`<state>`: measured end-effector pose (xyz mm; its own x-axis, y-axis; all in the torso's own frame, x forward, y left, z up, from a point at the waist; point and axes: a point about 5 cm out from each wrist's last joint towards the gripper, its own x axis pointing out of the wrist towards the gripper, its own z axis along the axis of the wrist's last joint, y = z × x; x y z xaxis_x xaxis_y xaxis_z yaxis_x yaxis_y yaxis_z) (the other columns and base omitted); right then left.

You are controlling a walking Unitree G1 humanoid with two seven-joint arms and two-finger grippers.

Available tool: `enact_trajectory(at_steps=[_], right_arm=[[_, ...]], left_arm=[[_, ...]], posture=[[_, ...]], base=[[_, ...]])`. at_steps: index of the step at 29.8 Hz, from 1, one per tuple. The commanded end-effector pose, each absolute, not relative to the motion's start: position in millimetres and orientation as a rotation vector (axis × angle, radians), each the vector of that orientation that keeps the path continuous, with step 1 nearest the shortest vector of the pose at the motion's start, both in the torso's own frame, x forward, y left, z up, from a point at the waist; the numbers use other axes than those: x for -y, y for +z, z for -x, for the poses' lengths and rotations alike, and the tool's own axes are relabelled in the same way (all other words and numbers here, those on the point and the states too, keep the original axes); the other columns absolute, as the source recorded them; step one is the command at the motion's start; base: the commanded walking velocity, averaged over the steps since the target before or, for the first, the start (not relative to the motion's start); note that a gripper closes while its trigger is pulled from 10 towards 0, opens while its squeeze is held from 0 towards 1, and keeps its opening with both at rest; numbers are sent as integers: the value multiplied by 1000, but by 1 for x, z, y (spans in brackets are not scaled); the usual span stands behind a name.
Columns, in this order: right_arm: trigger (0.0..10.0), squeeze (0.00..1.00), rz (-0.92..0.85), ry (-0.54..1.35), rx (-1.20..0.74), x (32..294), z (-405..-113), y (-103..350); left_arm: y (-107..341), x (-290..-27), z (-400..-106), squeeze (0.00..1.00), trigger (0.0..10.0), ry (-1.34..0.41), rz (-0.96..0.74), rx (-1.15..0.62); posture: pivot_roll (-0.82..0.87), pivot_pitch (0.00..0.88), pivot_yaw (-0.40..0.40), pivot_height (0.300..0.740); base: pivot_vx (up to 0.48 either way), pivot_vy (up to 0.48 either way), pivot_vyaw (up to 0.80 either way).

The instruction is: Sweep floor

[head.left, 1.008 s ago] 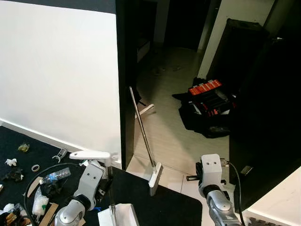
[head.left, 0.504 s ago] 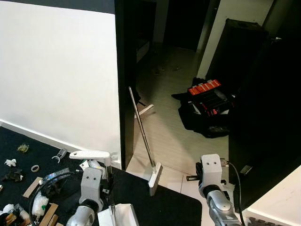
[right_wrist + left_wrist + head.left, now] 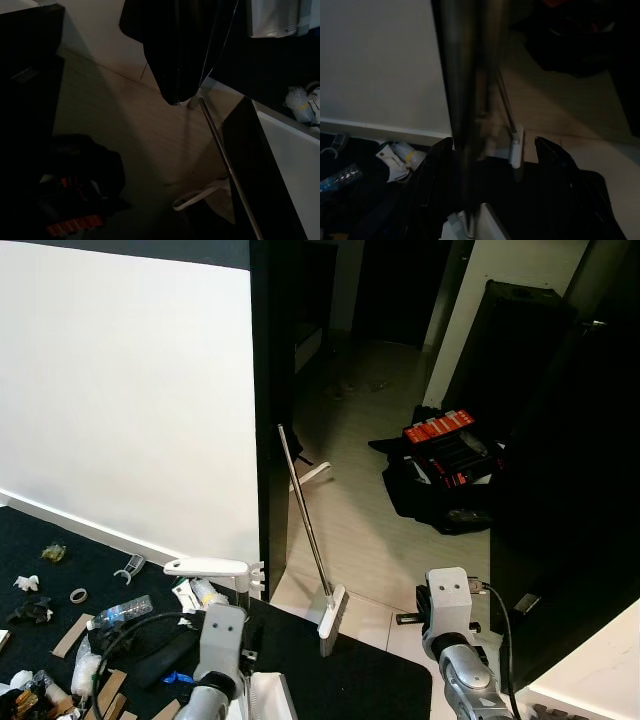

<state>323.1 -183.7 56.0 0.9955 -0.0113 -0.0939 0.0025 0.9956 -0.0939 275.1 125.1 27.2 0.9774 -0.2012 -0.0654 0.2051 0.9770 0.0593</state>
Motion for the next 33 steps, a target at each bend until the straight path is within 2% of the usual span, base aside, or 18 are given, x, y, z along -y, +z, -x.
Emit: enact_trajectory(at_steps=[1,7,10,11,12,14,15,25,26,29,30,33], right_arm=[[10000,0,87,-21,-127,187,-317,47],[10000,0,87,-23,-128,187,-316,47],[10000,0,87,-20,-127,186,-317,47],[10000,0,86,-19,-127,186,-317,47],[10000,0,86,-19,-127,186,-317,47],[10000,0,86,-19,-126,186,-317,47],[10000,0,87,-18,-126,186,-317,47],[10000,0,89,-17,-125,186,-318,48],[10000,0,88,-18,-124,186,-318,48],[10000,0,88,-19,-123,186,-318,48],[10000,0,88,-20,-123,187,-318,48],[10000,0,89,-21,-124,187,-318,48]], left_arm=[[18,-119,-266,0,10000,-202,-69,-89],[14,-120,-264,0,10000,-162,-89,-98],[14,-121,-264,0,9569,-151,-117,-96],[14,-122,-265,0,8510,-151,-138,-90],[14,-122,-265,0,8510,-151,-138,-90],[17,-124,-269,0,5412,-143,-166,-73],[18,-125,-271,0,5059,-142,-173,-71],[25,-140,-285,0,4627,-99,-221,-62],[27,-143,-288,0,4039,-88,-226,-62],[29,-146,-291,0,3529,-77,-239,-57],[31,-148,-293,0,39,-72,-245,-51],[32,-150,-294,0,0,-67,-257,-47]], posture=[[-35,138,-25,740],[-37,139,-27,740],[-37,138,-28,740],[-37,137,-30,740],[-37,137,-30,740],[-37,137,-30,740],[-37,137,-30,740],[-43,139,-37,740],[-43,139,-37,740],[-47,139,-36,740],[-46,139,-35,740],[-46,139,-35,740]], base=[[0,0,0],[0,0,0],[0,0,0],[0,0,0],[0,0,0],[0,0,0],[0,0,0],[0,0,0],[0,0,0],[0,0,0],[0,0,0],[0,0,0]])
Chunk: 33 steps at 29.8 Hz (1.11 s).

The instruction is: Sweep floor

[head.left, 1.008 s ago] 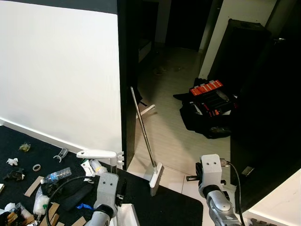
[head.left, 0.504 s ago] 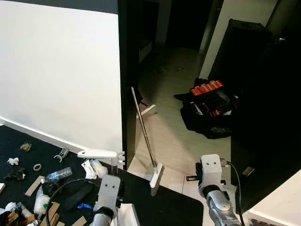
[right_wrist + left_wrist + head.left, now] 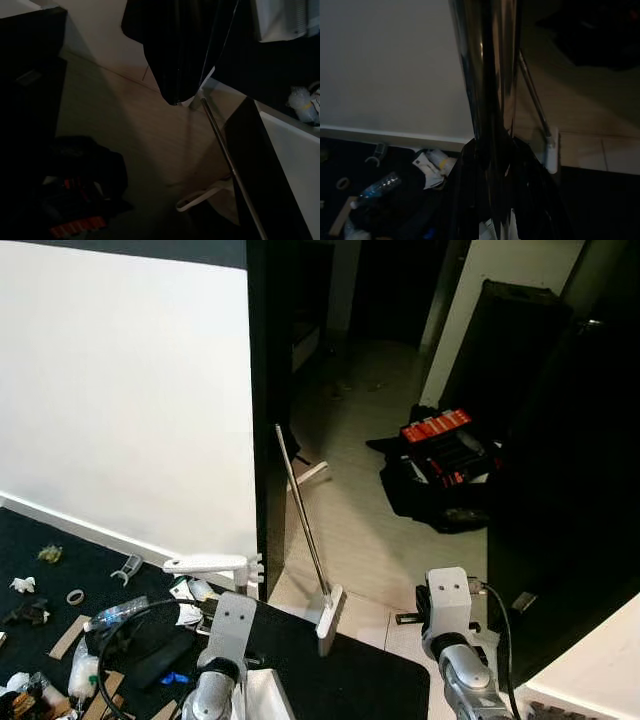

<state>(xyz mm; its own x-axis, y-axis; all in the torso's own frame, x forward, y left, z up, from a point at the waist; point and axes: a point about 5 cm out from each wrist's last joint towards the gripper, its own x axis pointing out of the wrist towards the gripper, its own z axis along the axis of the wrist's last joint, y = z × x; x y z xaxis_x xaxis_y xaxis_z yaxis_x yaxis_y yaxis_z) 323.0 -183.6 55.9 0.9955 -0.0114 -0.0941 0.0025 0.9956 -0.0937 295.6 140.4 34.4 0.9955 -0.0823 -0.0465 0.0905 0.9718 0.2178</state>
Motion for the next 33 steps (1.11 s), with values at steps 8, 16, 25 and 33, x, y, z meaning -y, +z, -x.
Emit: enact_trajectory(at_steps=[8,16,25,33], right_arm=[[10000,0,87,-21,-125,187,-318,48],[10000,0,84,-16,-122,184,-319,49],[10000,0,72,23,-96,181,-327,59],[10000,0,80,139,-143,161,-324,50]], left_arm=[[43,-156,-294,0,10000,-56,-220,20],[59,-185,-297,0,10000,-101,-211,65],[65,-195,-295,0,10000,-208,-103,57],[72,-177,-297,0,10000,-225,-101,101]], posture=[[-35,135,-29,740],[-23,126,-24,740],[-23,113,-26,740],[-18,107,-27,740]], base=[[0,0,0],[0,0,0],[0,0,0],[0,0,0]])
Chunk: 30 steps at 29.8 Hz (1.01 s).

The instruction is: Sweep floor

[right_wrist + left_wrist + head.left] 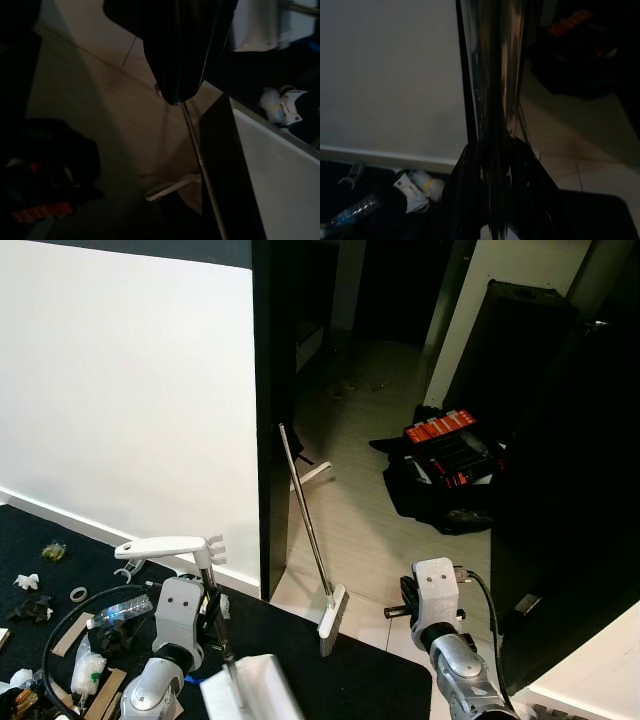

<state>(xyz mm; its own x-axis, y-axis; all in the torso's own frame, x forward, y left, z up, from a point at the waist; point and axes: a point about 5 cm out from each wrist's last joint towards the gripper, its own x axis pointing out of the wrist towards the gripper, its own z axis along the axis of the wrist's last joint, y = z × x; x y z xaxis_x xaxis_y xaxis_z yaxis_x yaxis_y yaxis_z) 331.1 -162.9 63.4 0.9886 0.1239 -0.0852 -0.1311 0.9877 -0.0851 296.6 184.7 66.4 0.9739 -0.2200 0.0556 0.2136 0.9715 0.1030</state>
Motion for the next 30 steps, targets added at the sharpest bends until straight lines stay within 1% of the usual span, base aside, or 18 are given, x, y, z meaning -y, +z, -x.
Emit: enact_trajectory(at_steps=[1,4,9,13,14,23,30], right_arm=[[10000,0,80,139,-143,161,-324,50],[10000,0,81,144,-155,157,-320,45],[10000,0,58,121,-148,162,-319,45],[10000,0,61,117,-145,162,-320,47],[10000,0,57,118,-143,162,-321,48],[10000,0,64,123,-130,161,-322,49],[10000,0,59,121,-133,161,-322,49]], left_arm=[[72,-177,-297,0,10000,-225,-101,101],[74,-172,-299,0,10000,-217,-133,93],[79,-171,-300,0,10000,-213,-119,87],[81,-172,-302,0,10000,-199,-112,87],[81,-172,-303,0,10000,-187,-86,80],[81,-174,-302,0,10000,-169,-85,67],[81,-175,-301,0,10000,-119,-84,63]], posture=[[-18,107,-27,740],[-20,109,-25,740],[-17,110,-18,740],[-15,108,-17,740],[-14,107,-17,740],[-12,106,-17,740],[-11,105,-17,740]], base=[[0,0,0],[0,0,0],[0,0,0],[0,0,0],[0,0,0],[0,0,0],[0,0,0]])
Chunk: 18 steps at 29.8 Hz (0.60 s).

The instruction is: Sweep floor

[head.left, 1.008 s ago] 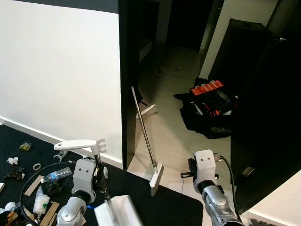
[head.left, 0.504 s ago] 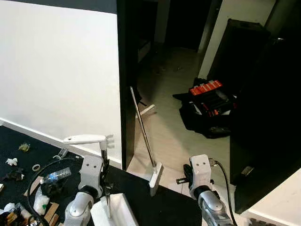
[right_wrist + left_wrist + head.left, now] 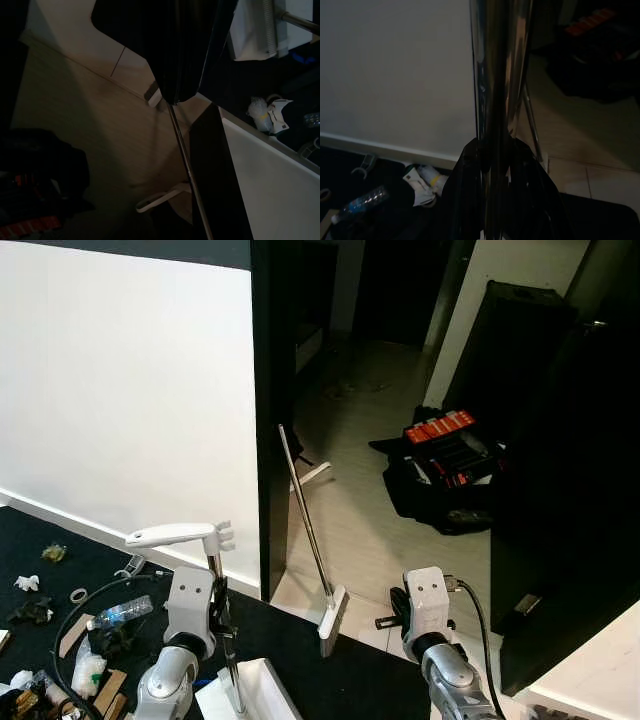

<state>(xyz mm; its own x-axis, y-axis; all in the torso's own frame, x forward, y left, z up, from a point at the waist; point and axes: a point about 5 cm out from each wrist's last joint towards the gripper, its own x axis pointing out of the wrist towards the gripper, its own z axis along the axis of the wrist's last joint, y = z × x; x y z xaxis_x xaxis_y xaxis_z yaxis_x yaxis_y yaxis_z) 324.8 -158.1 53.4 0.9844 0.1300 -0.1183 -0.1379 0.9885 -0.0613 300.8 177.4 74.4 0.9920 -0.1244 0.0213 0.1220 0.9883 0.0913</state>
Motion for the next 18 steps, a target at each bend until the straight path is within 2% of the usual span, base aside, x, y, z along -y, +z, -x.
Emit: enact_trajectory(at_steps=[1,18], right_arm=[[10000,0,58,120,-133,161,-322,49],[10000,0,69,123,-132,161,-323,49]], left_arm=[[79,-174,-301,0,10000,-111,-84,56],[78,-169,-300,0,10000,-87,-82,37]], posture=[[-12,104,-19,740],[-10,101,-19,740]], base=[[0,0,0],[0,0,0]])
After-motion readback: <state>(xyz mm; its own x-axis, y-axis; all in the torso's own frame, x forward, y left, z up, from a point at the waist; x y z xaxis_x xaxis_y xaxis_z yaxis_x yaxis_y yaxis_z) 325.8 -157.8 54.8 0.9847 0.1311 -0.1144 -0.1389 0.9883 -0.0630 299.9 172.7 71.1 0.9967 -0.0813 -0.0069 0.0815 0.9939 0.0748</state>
